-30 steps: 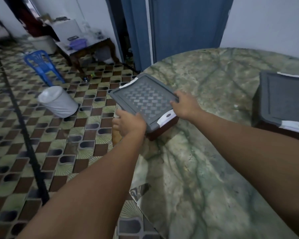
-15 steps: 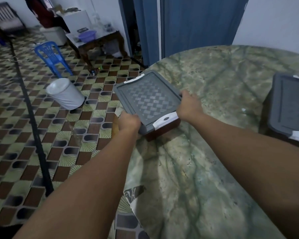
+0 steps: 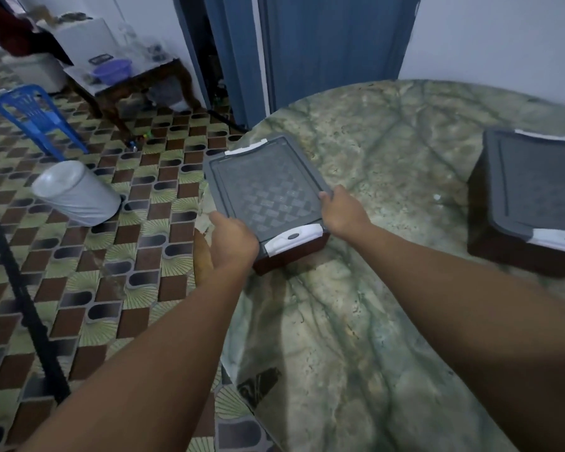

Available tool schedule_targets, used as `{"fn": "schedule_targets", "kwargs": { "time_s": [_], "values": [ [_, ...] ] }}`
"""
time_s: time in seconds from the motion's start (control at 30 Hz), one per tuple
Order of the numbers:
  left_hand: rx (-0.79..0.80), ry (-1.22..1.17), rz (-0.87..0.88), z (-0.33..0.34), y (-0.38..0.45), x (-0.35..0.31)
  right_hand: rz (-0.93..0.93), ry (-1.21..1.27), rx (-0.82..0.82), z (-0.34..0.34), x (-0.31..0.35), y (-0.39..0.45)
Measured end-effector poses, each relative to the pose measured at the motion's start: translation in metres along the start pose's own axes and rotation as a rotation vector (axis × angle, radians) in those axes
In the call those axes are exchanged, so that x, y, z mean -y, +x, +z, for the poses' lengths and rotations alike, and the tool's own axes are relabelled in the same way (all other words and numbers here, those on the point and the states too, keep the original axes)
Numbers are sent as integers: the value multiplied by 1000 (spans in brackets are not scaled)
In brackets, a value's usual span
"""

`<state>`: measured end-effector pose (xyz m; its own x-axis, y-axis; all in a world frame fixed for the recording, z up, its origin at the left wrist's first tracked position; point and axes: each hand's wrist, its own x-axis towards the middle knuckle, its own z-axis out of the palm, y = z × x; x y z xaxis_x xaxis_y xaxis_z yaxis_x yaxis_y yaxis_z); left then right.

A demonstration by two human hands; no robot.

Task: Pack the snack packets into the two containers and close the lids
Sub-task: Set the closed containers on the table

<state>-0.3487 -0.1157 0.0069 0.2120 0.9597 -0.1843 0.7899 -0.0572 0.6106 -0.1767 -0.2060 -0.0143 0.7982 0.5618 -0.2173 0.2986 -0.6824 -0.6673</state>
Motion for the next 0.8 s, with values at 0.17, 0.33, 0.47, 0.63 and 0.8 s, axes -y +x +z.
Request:
{"fn": "schedule_targets", "kwargs": {
  "time_s": [0.17,0.33,0.47,0.63,0.8],
  "values": [
    [-51,52,71,0,6,2,13,34,-34,4,-3,-5],
    [-13,113,210,8,24,3,49,92,-61,0,-13,-23],
    [22,42,285,23,27,-1,105,108,-110,-10,-27,-39],
    [100,-7,378,43,7,-13,160,114,-184,-29,-58,-61],
    [162,27,478,63,-17,-32,243,139,-268,-49,-89,-84]
  ]
}}
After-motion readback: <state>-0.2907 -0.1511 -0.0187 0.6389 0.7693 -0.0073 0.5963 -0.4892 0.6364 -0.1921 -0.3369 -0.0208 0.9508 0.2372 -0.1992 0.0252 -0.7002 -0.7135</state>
